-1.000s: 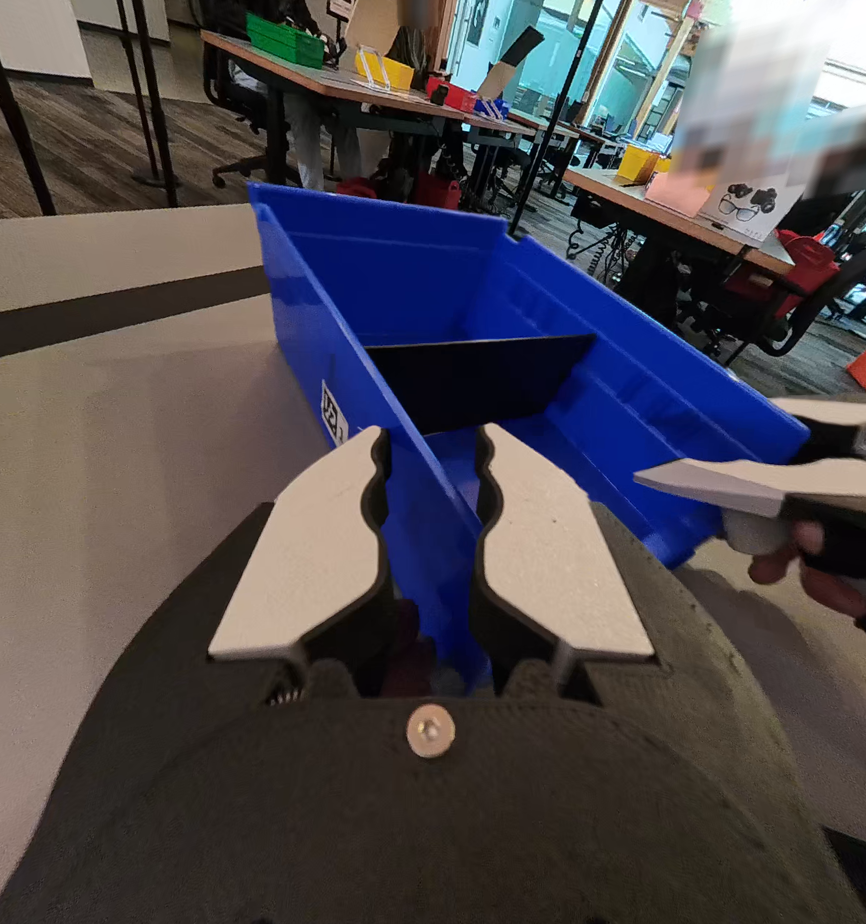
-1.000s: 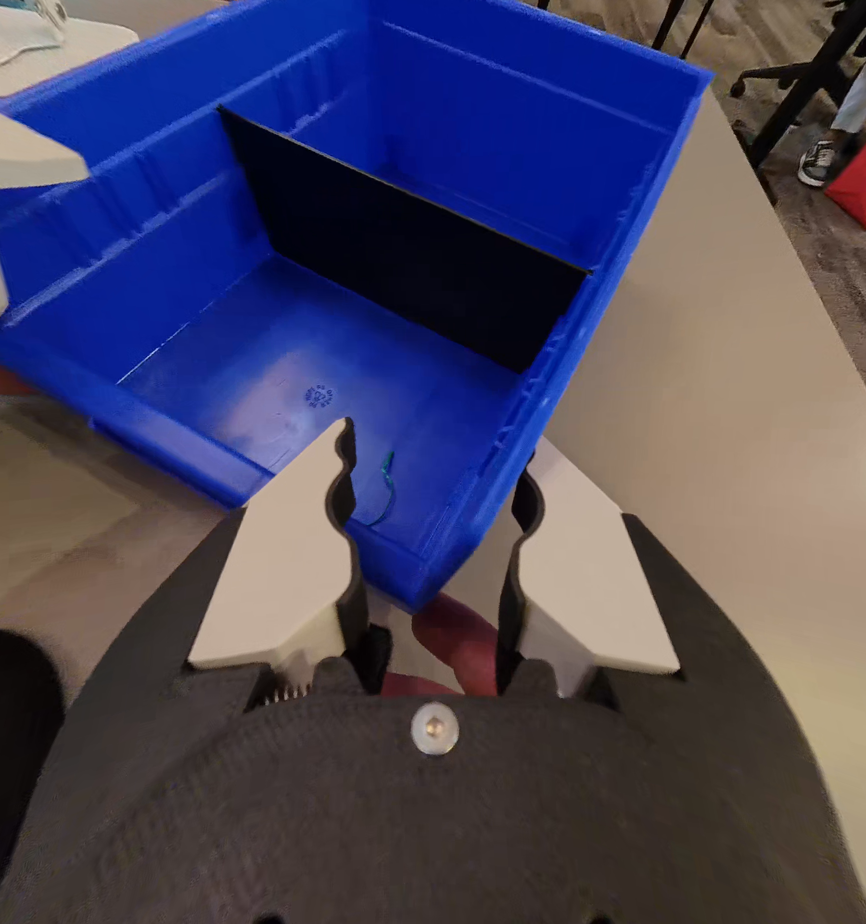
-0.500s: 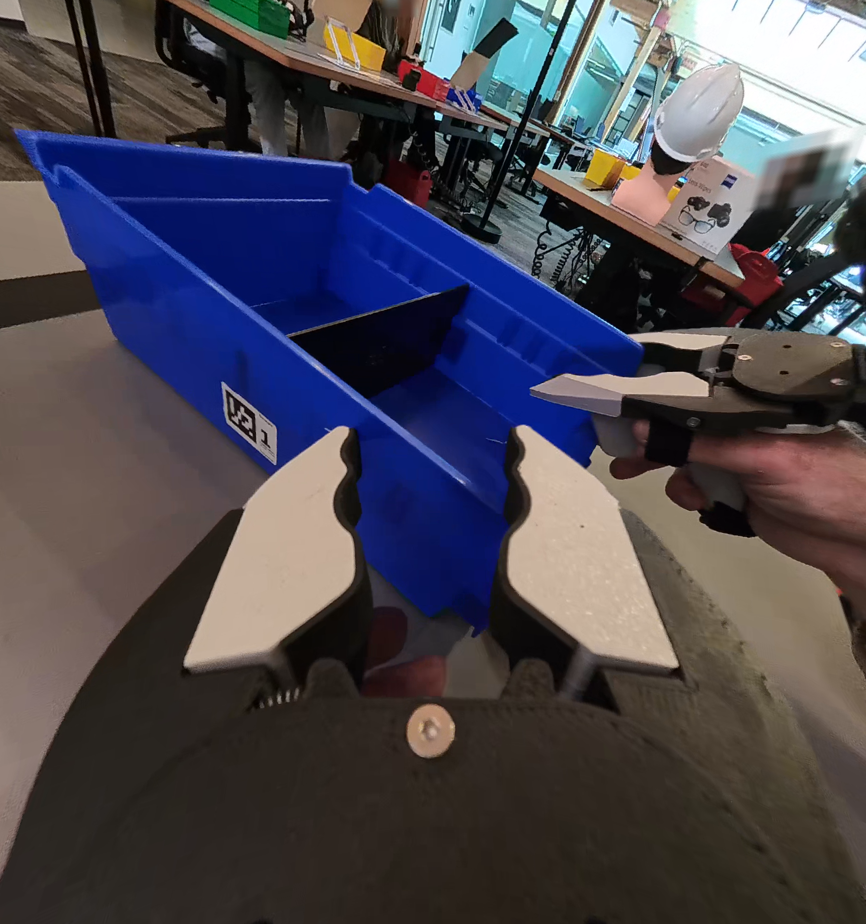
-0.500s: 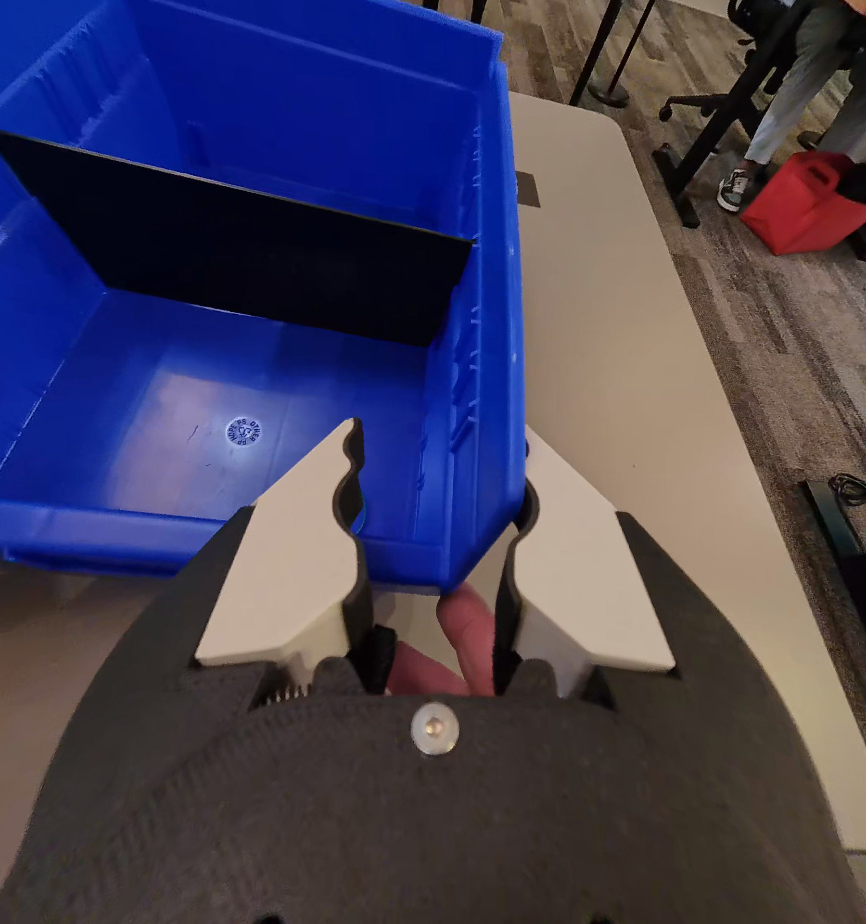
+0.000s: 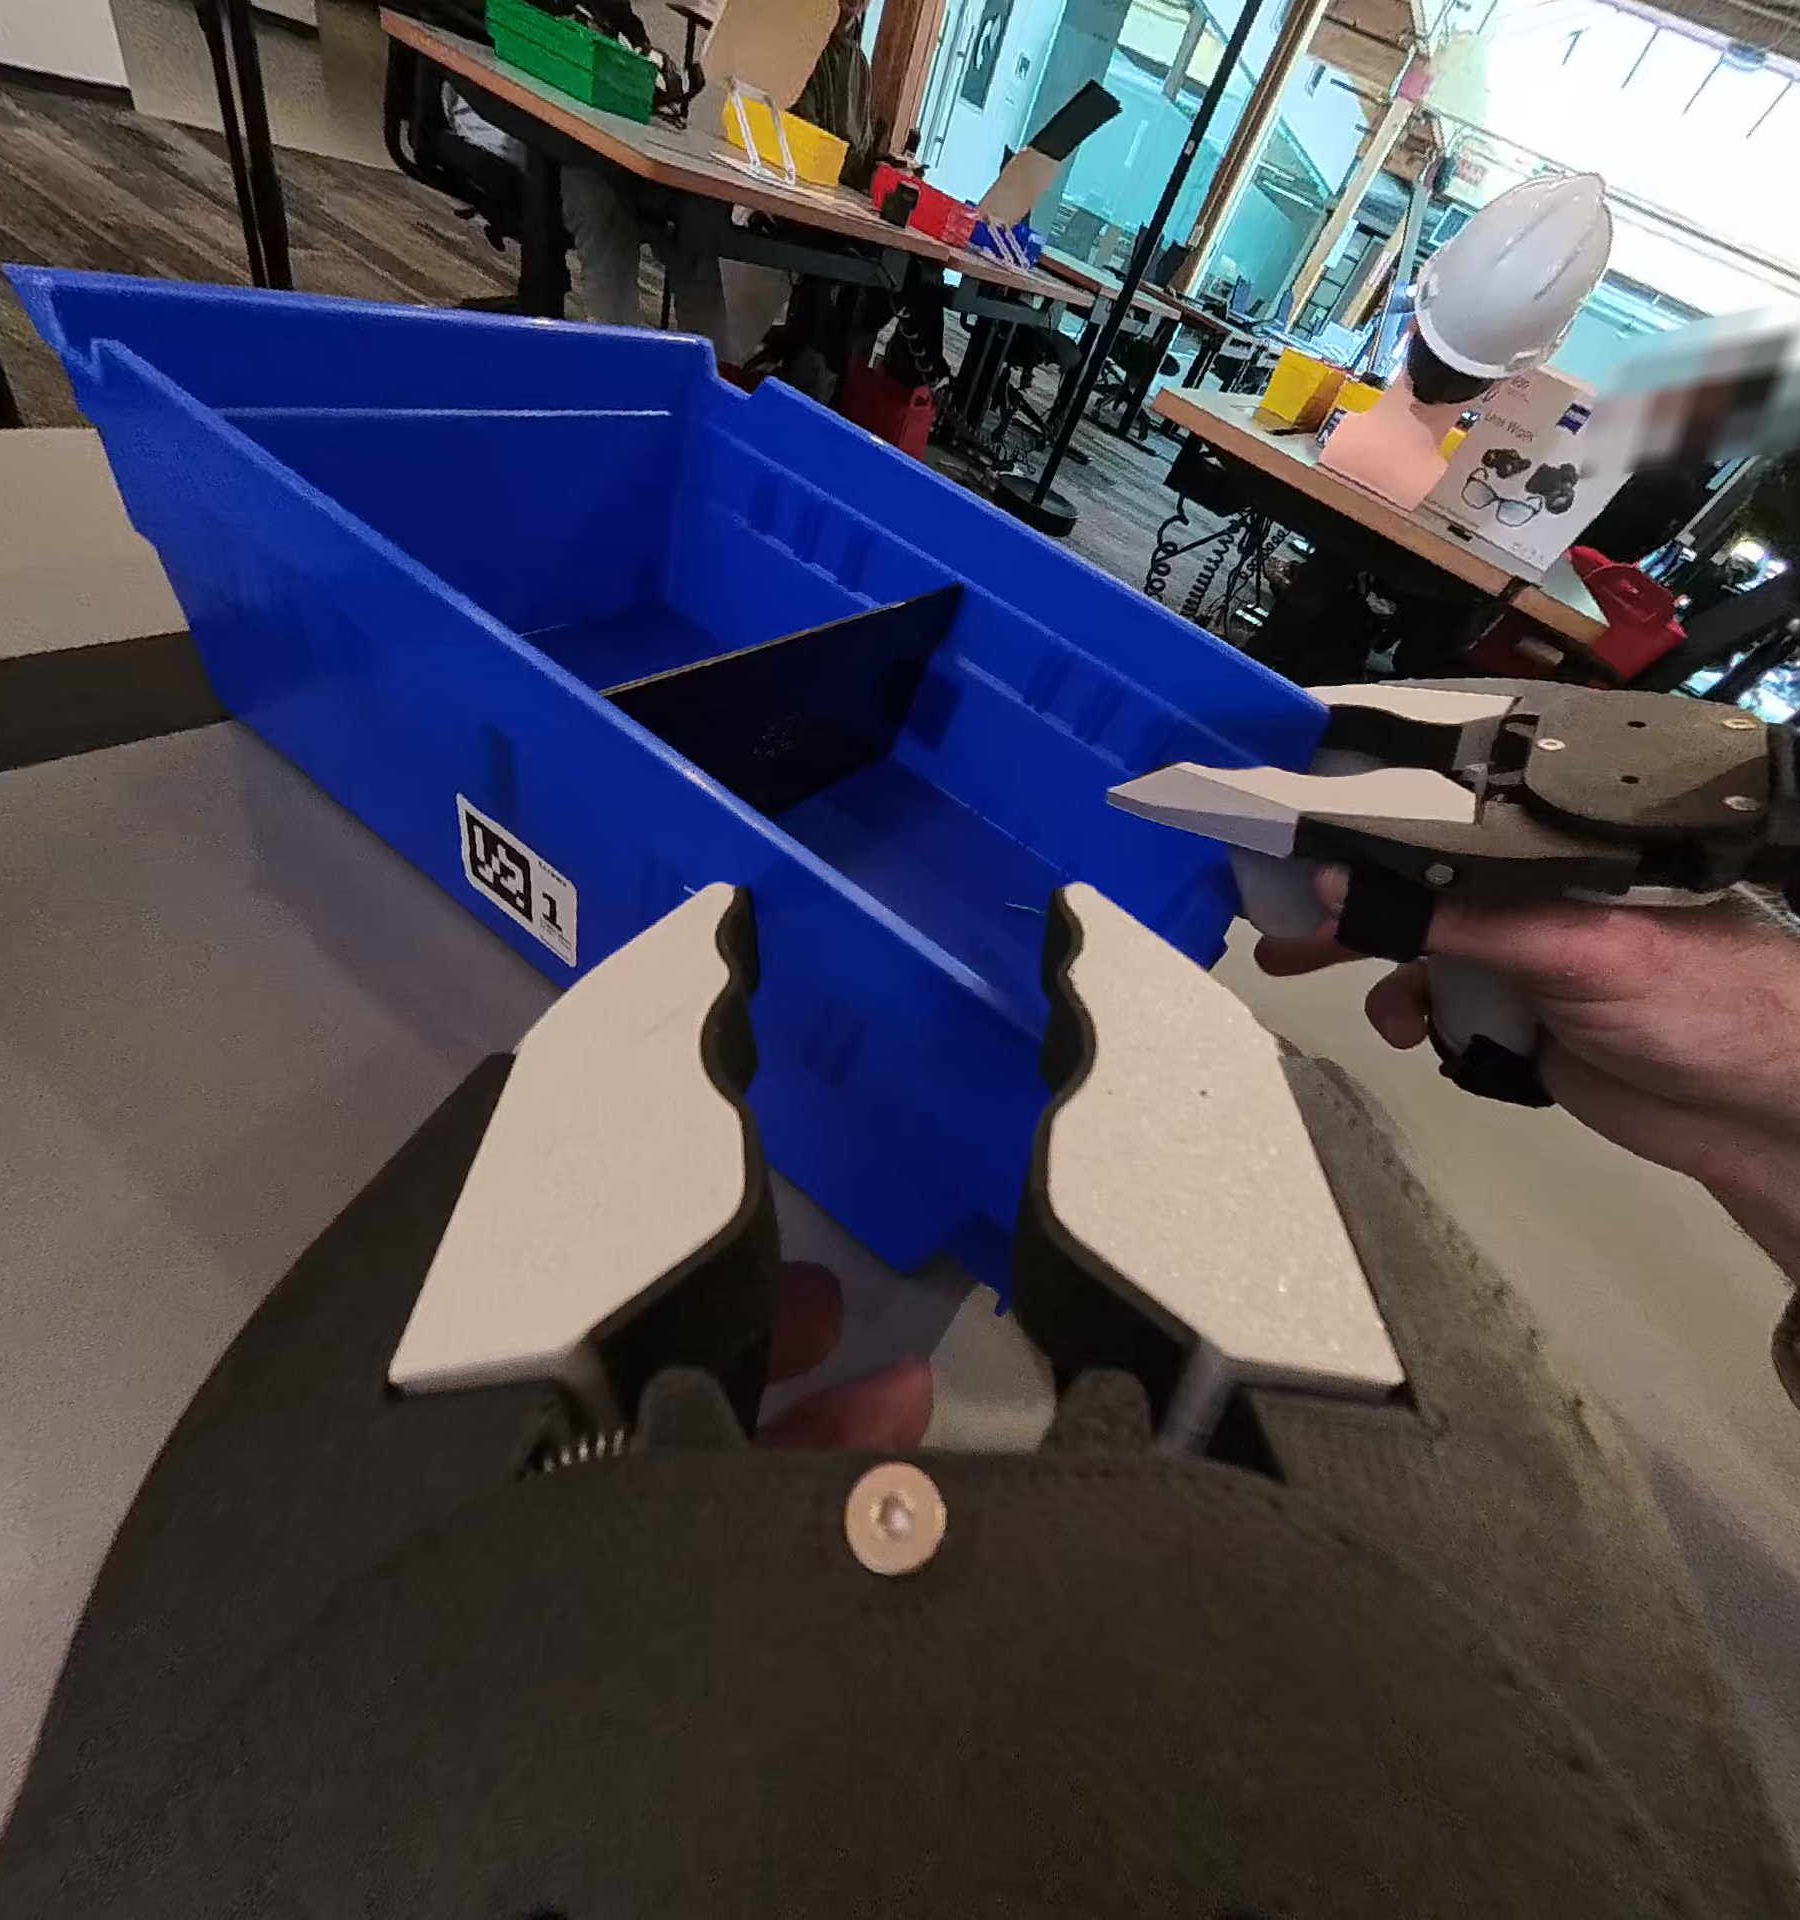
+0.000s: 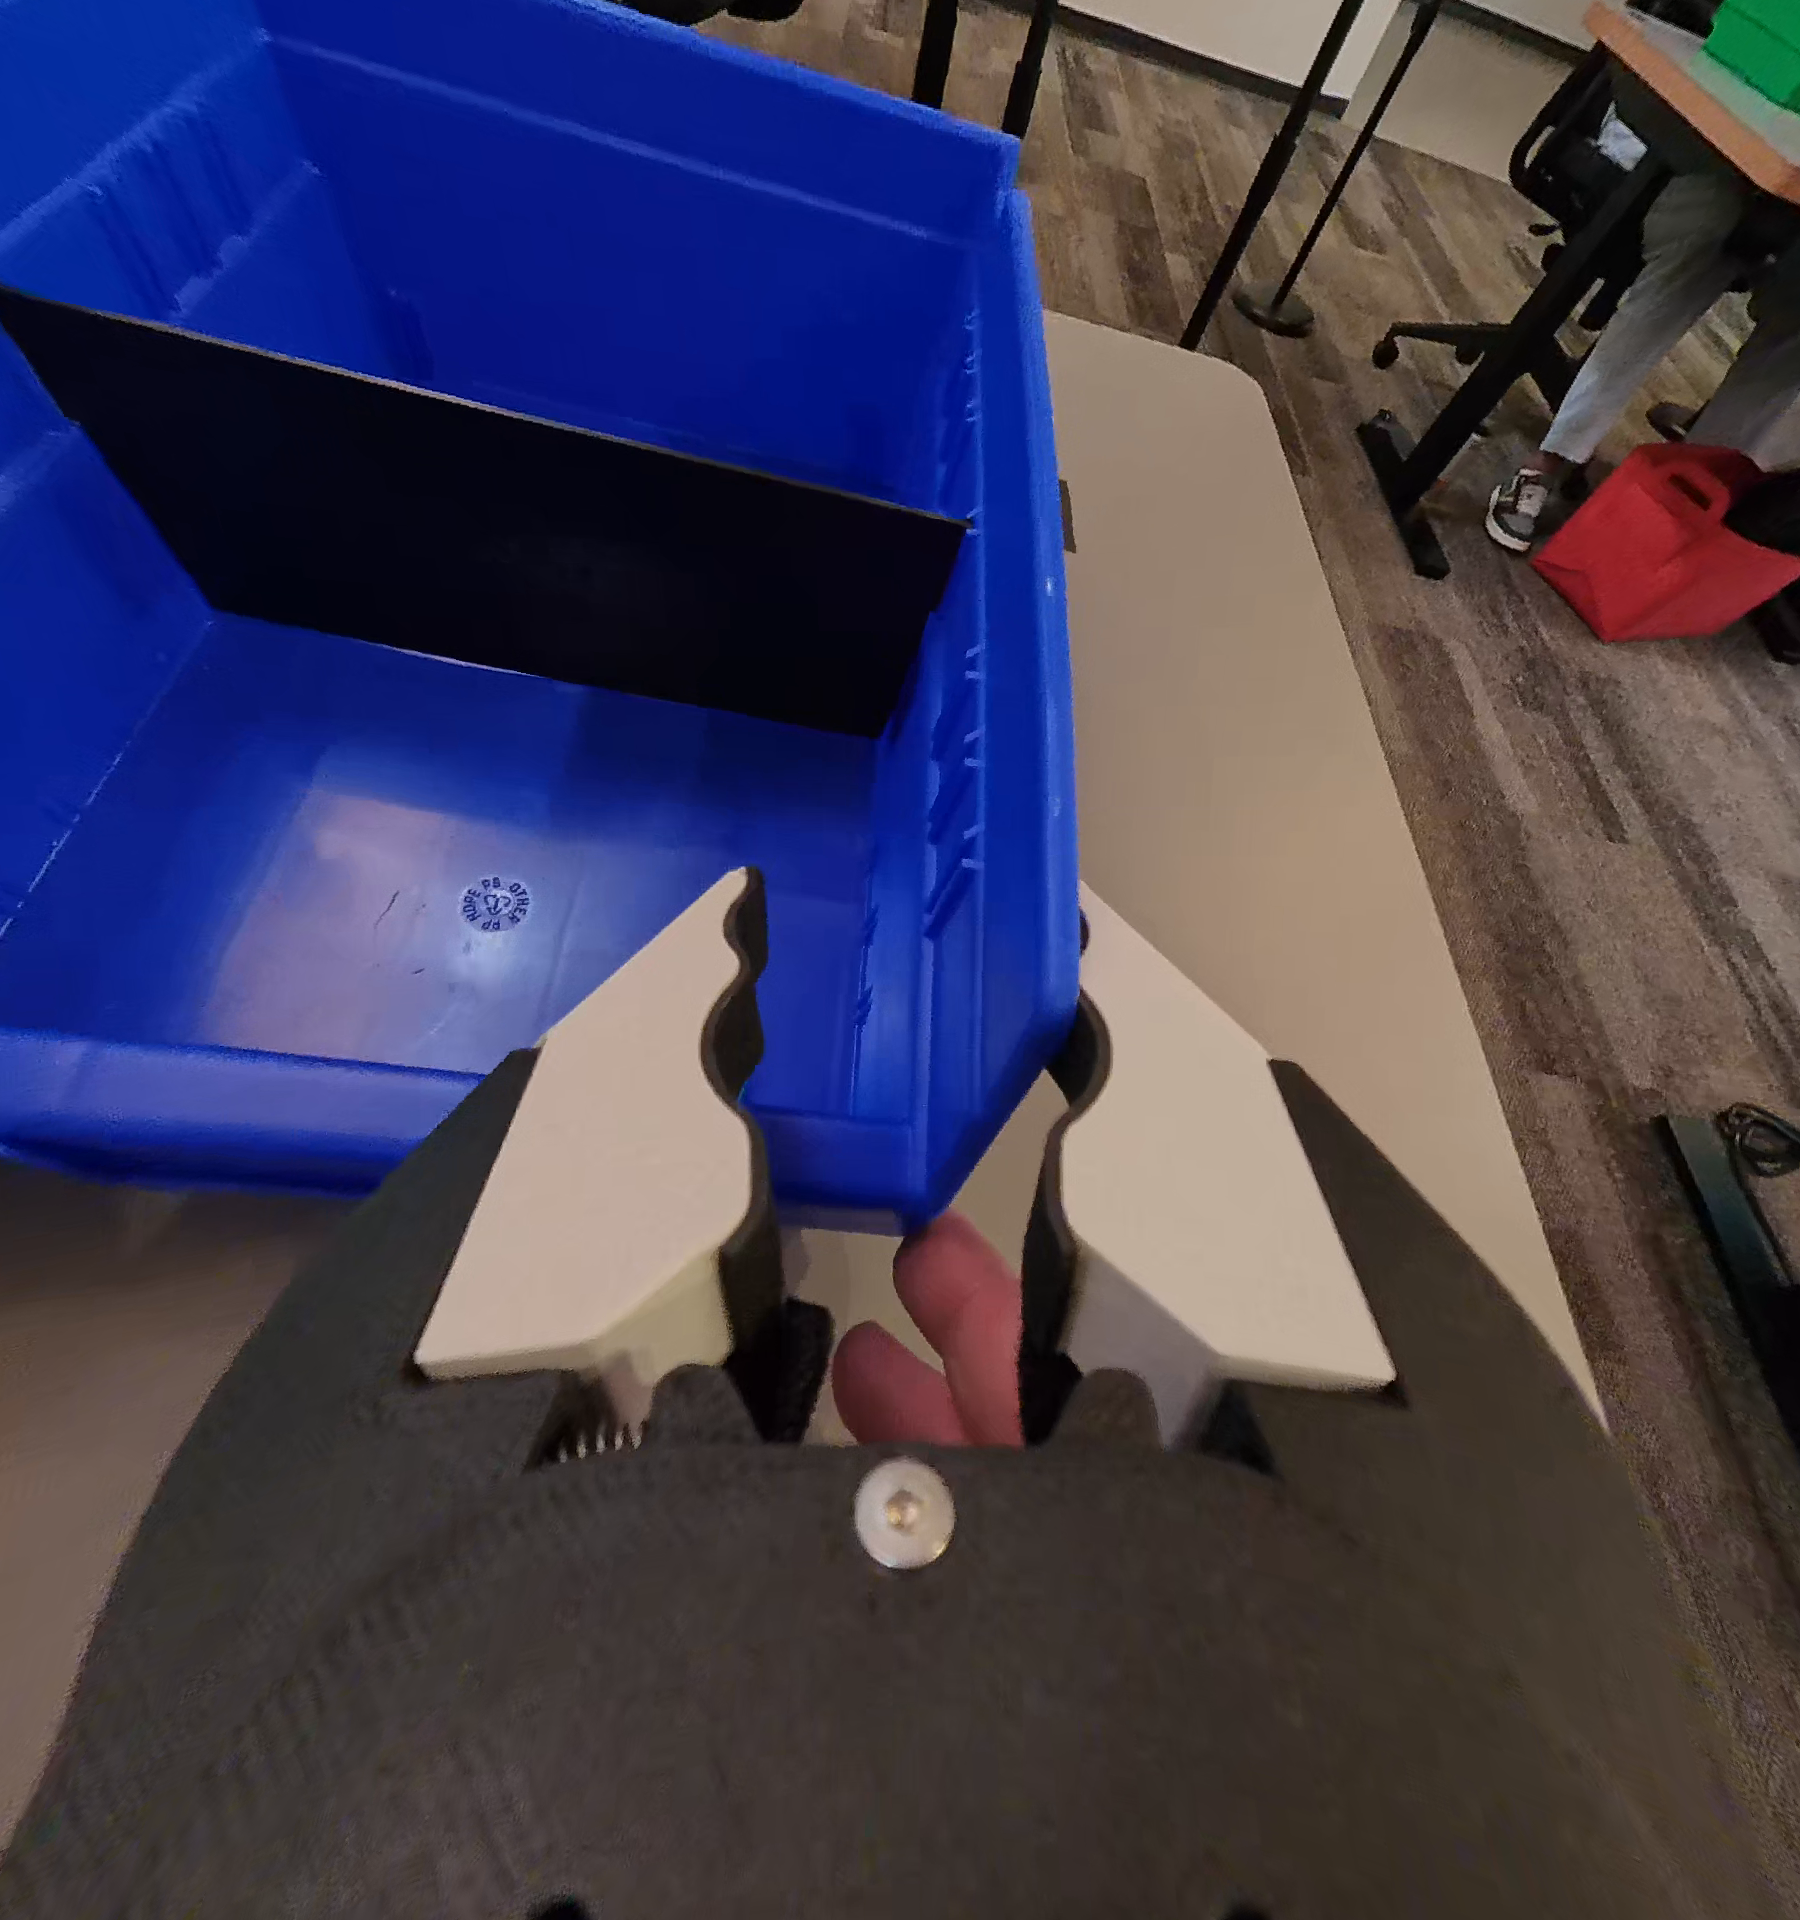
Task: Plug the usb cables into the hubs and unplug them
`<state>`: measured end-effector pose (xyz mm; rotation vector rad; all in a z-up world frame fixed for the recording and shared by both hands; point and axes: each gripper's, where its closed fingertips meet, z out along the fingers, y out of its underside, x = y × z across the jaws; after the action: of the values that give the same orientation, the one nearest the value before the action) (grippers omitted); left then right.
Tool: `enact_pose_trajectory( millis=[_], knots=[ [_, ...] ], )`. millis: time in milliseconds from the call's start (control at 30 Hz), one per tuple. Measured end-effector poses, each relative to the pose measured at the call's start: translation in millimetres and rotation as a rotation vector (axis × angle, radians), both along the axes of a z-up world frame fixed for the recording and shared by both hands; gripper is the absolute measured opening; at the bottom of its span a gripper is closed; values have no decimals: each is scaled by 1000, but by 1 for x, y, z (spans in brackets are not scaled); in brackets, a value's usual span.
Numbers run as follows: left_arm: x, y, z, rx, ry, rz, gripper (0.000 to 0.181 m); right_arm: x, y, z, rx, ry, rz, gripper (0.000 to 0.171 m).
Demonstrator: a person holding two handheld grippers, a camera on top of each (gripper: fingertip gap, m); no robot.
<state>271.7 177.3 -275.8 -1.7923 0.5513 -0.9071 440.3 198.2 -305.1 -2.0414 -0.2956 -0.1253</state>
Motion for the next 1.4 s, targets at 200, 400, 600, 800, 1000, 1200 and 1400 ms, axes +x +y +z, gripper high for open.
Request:
enact_pose_trajectory(
  millis=[200,400,600,800,1000,1200,1400],
  knots=[
    [10,14,-1,11,13,16,51,8,7,1,32,-2,24,51],
    [25,29,-1,4,15,37,50,23,19,1,26,-17,8,50],
    [38,38,0,5,-3,34,50,39,26,-1,0,-13,-20,49],
    [12,21,36,124,17,-41,73,40,1,62,172,-107,-94,59],
    [-101,19,89,310,134,65,69,-101,-23,136,324,-134,227,64],
    [-231,39,113,434,266,335,59,-268,-18,150,359,-44,477,62],
    [-311,53,60,287,379,450,64,-384,7,92,212,21,535,63]
  ],
)
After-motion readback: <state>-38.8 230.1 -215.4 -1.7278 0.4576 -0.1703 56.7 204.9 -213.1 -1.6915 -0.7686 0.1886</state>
